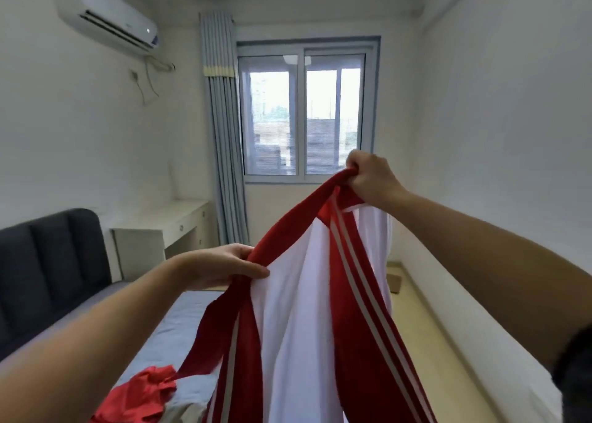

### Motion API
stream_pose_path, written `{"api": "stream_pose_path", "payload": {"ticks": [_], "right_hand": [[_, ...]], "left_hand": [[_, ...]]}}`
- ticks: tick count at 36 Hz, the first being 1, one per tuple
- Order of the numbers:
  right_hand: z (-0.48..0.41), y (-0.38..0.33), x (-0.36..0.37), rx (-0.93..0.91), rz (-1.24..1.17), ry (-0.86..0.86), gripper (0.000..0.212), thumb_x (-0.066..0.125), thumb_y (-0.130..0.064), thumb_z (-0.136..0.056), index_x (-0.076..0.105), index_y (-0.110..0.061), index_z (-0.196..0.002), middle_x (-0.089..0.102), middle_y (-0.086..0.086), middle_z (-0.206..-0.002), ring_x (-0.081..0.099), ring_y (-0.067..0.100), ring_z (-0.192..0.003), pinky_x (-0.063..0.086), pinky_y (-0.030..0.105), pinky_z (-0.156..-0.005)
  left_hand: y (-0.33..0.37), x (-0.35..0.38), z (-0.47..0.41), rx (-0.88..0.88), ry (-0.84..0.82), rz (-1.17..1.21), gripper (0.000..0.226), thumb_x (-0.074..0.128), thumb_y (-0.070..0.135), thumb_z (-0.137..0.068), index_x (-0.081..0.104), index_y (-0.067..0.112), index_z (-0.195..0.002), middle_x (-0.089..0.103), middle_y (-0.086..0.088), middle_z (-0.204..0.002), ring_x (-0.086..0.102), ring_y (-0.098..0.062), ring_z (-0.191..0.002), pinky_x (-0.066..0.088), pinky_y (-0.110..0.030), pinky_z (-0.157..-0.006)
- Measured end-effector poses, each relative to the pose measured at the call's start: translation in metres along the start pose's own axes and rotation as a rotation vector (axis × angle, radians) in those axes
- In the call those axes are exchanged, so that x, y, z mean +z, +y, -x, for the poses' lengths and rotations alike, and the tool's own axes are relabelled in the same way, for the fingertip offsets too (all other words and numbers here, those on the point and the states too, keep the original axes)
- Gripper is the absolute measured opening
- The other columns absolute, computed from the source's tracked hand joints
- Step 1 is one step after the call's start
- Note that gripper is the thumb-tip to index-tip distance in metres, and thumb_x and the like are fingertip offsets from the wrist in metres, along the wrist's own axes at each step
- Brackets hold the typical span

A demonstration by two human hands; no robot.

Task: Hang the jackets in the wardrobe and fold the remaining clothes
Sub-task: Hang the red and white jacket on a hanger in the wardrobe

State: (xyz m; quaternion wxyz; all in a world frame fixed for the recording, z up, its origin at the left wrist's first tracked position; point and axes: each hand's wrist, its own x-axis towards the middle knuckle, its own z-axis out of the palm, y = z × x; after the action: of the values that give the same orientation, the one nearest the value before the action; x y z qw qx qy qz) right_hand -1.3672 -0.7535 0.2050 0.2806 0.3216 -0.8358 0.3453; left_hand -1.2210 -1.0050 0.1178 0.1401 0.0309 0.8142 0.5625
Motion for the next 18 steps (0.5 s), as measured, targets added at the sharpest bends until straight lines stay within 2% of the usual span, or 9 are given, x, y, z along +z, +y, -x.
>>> {"api": "stream_pose_path", "payload": {"ticks": [4,7,9,10,12,15,16,17,18], "right_hand": [[0.0,0.001,-0.018,0.132,0.014,0.034,0.005,0.062,-0.015,-0.088,0.059,-0.012,-0.086,0.059,0.007,-0.088,0.051,0.021,-0.08,0.035,0.025,-0.069],[0.01,0.005,-0.033,0.249,0.081,-0.294,0.017,0.062,-0.015,-0.088,0.068,0.0,-0.095,0.066,0.015,-0.096,0.06,0.026,-0.086,0.049,0.035,-0.076],[0.018,0.006,-0.043,0.303,0.101,-0.441,0.016,0.068,-0.015,-0.085,0.07,0.0,-0.092,0.067,0.014,-0.089,0.06,0.022,-0.08,0.051,0.033,-0.076],[0.018,0.005,-0.049,0.301,0.089,-0.418,0.011,0.069,-0.014,-0.083,0.071,-0.003,-0.084,0.065,0.011,-0.083,0.057,0.021,-0.077,0.049,0.03,-0.07],[0.012,-0.002,-0.063,0.237,0.022,-0.213,0.012,0.07,-0.014,-0.083,0.067,-0.01,-0.072,0.061,0.006,-0.071,0.055,0.021,-0.075,0.044,0.026,-0.061],[-0.003,-0.014,-0.078,0.01,0.032,0.232,0.017,0.069,-0.022,-0.085,0.07,-0.004,-0.085,0.065,0.01,-0.078,0.059,0.024,-0.076,0.047,0.032,-0.068],[-0.005,-0.017,-0.081,-0.042,0.039,0.247,0.019,0.067,-0.023,-0.087,0.069,-0.004,-0.089,0.066,0.01,-0.082,0.059,0.024,-0.076,0.046,0.032,-0.069],[-0.004,-0.017,-0.082,-0.064,0.104,0.132,0.019,0.066,-0.024,-0.087,0.069,-0.007,-0.092,0.067,0.01,-0.085,0.059,0.023,-0.077,0.044,0.03,-0.069],[0.0,-0.016,-0.078,-0.059,0.262,-0.085,0.017,0.065,-0.025,-0.087,0.069,-0.01,-0.093,0.068,0.009,-0.088,0.059,0.023,-0.079,0.041,0.028,-0.068]], "left_hand": [[-0.012,-0.002,0.01,-0.08,-0.043,-0.026,0.055,0.081,0.027,-0.071,0.059,0.003,-0.115,0.07,-0.013,-0.107,0.067,-0.025,-0.097,0.055,-0.035,-0.086],[-0.002,-0.007,0.018,-0.083,0.029,-0.134,0.046,0.081,0.032,-0.074,0.066,0.009,-0.111,0.071,-0.012,-0.108,0.069,-0.026,-0.097,0.055,-0.036,-0.086],[0.017,-0.011,0.024,-0.029,0.177,-0.222,0.041,0.075,0.039,-0.074,0.07,0.013,-0.104,0.073,-0.01,-0.1,0.071,-0.023,-0.088,0.058,-0.032,-0.079],[0.03,-0.013,0.026,0.023,0.277,-0.256,0.038,0.071,0.042,-0.077,0.071,0.015,-0.102,0.074,-0.008,-0.096,0.071,-0.021,-0.083,0.058,-0.029,-0.076],[0.064,-0.024,0.03,0.185,0.481,-0.204,0.033,0.063,0.044,-0.085,0.072,0.017,-0.101,0.075,-0.001,-0.086,0.07,-0.016,-0.074,0.055,-0.022,-0.067],[0.111,-0.045,0.038,0.516,0.662,-0.23,0.017,0.06,0.033,-0.091,0.067,0.019,-0.087,0.067,0.006,-0.068,0.061,-0.009,-0.059,0.047,-0.014,-0.054],[0.117,-0.052,0.038,0.524,0.665,-0.36,0.015,0.061,0.03,-0.092,0.066,0.018,-0.085,0.065,0.002,-0.071,0.058,-0.011,-0.062,0.047,-0.017,-0.055],[0.116,-0.056,0.034,0.425,0.622,-0.556,0.015,0.06,0.028,-0.092,0.066,0.015,-0.089,0.065,-0.003,-0.077,0.057,-0.013,-0.066,0.048,-0.023,-0.06],[0.108,-0.056,0.029,0.246,0.533,-0.773,0.019,0.06,0.029,-0.093,0.068,0.011,-0.094,0.067,-0.006,-0.084,0.057,-0.015,-0.07,0.049,-0.029,-0.066]]}}
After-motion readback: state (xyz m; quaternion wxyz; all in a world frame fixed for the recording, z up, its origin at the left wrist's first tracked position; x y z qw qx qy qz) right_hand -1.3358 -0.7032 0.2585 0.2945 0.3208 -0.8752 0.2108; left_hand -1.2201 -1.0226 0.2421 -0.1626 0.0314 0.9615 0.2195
